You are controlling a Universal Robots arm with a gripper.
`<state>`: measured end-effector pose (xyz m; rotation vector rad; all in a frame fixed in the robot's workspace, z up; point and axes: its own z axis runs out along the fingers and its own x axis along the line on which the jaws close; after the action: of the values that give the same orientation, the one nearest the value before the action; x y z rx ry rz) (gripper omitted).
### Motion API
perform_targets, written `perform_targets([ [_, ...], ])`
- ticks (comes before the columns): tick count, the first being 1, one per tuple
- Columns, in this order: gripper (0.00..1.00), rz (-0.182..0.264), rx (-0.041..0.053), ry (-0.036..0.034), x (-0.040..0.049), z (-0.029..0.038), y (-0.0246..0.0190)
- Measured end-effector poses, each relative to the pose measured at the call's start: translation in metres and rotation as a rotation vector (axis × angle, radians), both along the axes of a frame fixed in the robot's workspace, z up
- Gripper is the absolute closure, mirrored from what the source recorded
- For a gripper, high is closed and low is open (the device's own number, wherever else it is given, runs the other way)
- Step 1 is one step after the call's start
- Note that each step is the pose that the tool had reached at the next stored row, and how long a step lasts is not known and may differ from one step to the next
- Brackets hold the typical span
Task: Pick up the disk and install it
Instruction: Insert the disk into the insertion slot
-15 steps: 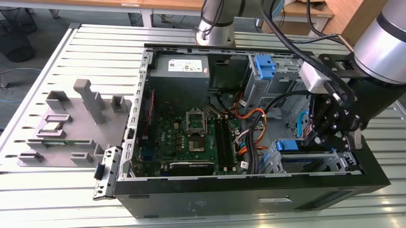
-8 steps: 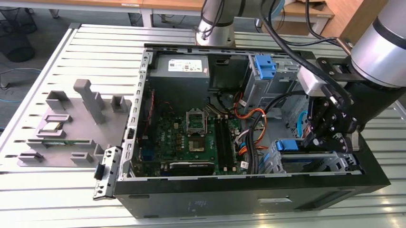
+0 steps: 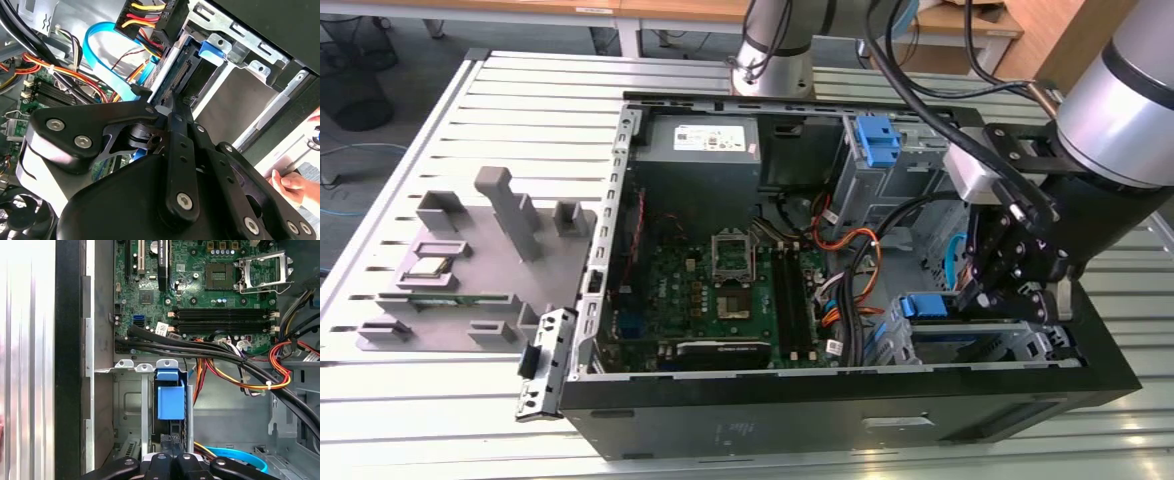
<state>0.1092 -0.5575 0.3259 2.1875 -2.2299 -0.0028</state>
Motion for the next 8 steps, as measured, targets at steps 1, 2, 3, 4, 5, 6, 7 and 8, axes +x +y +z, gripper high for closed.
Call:
perform_targets([
  [1,0.9,0.0,-0.0001,0.0,0.0,-0.0001,-0.0001],
  [2,0.9,0.0,0.0,0.0,0.0,-0.0003,-0.0003],
  [3,0.9,0.0,0.0,0.0,0.0,-0.0005,-0.0004],
  [4,0.9,0.0,0.0,0.0,0.0,-0.0009,-0.0004],
  [5,0.9,0.0,-0.0001,0.0,0.0,-0.0016,-0.0005],
  [6,0.9,0.0,-0.0008,0.0,0.0,-0.0028,-0.0005],
  [7,0.9,0.0,-0.0008,0.0,0.0,-0.0028,-0.0005],
  [8,0.9,0.0,-0.0007,0.0001,-0.0001,-0.0029,-0.0005],
])
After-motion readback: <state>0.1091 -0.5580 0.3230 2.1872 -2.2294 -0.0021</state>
